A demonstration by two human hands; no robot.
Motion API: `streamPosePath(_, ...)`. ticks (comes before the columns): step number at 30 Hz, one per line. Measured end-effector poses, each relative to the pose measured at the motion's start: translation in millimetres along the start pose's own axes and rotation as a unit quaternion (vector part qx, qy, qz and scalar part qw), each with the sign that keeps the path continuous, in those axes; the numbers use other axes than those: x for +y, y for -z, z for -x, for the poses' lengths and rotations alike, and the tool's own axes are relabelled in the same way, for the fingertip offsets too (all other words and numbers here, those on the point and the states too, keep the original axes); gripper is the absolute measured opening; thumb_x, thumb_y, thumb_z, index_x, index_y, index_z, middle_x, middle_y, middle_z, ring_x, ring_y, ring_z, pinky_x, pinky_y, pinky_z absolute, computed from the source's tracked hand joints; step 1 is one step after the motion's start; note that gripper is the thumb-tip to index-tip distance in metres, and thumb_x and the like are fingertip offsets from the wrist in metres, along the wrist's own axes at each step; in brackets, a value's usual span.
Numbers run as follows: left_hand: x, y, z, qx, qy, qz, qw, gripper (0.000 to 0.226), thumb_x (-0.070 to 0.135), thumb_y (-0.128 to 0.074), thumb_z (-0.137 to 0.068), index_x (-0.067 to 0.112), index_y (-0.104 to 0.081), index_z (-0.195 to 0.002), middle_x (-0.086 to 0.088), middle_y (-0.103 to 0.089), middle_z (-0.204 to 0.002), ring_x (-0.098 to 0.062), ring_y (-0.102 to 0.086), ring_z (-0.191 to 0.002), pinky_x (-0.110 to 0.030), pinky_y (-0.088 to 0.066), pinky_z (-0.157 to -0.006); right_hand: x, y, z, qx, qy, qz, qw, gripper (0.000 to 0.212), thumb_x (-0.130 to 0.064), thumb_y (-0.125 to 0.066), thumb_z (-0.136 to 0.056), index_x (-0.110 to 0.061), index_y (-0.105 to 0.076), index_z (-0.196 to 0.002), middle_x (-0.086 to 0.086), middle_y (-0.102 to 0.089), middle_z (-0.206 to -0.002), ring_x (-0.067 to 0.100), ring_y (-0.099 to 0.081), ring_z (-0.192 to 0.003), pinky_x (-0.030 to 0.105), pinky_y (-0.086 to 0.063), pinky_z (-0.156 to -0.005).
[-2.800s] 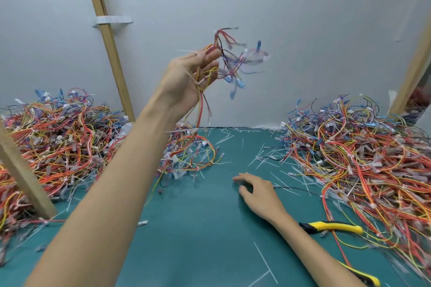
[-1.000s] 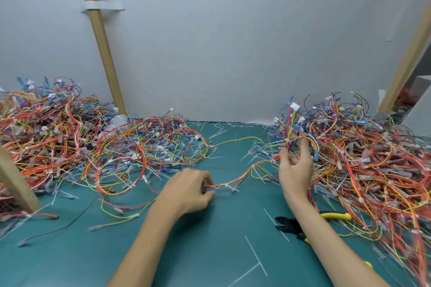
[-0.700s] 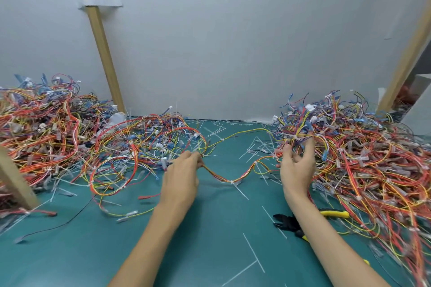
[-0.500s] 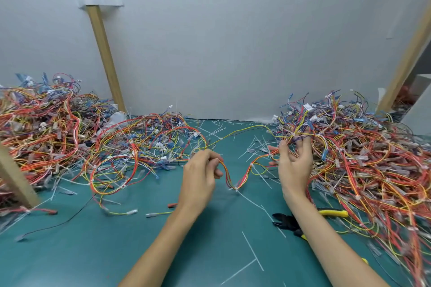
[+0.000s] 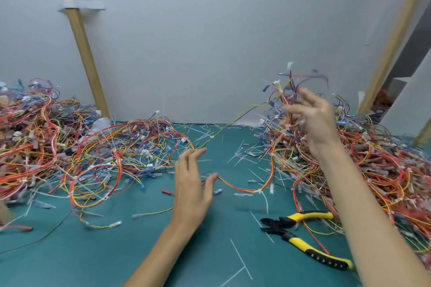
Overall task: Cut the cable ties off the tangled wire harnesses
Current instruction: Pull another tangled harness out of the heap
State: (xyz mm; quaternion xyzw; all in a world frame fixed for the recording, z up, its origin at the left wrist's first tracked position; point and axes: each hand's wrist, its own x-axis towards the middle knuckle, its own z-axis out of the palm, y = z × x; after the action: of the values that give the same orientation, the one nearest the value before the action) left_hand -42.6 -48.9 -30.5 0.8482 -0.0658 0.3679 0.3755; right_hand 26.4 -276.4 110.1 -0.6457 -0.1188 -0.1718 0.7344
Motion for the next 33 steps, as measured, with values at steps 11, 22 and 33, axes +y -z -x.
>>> streamPosePath(11,-6.1,-9.7,-1.1,-0.126,0.111,0.098,0.981,0.090,0.031,-0.076,-0.081,0.038,-0.019,-0.150,0.014,-0.052,-0.126,-0.004,-0.049,-0.117,-0.032,-0.035,-0.105,-46.8,-12.0,-16.1,-0.085,0.038,-0.095,0.991,0.042,0.007,-0.050,-0.088,-0.008,-0.061,-0.125,-0.001,-0.075,-0.097,0.008,-0.065,-0.067,0.021,-0.049,-0.045)
streamPosePath(22,-29.0,8.3,-14.9,-0.119,0.104,0.050,0.986,0.038,-0.004,-0.068,-0.085,0.013,-0.067,-0.118,0.001,-0.062,-0.116,-0.019,-0.060,-0.111,-0.016,-0.042,-0.098,-15.6,-3.3,0.6,-0.112,-0.029,-0.196,0.974,0.039,0.001,-0.049,-0.090,-0.009,-0.060,-0.126,-0.003,-0.072,-0.107,0.002,-0.067,-0.076,0.016,-0.046,-0.044)
streamPosePath(33,17.3,-4.1,11.6,-0.022,-0.060,-0.015,0.998,0.006,0.009,-0.067,-0.086,0.014,-0.070,-0.087,0.007,-0.067,-0.094,-0.016,-0.059,-0.088,-0.031,-0.045,-0.077,32.5,-19.7,-0.6,-0.024,-0.059,-0.094,0.994,0.044,0.009,-0.057,-0.090,-0.008,-0.053,-0.130,-0.001,-0.072,-0.104,0.005,-0.067,-0.062,0.017,-0.046,-0.041)
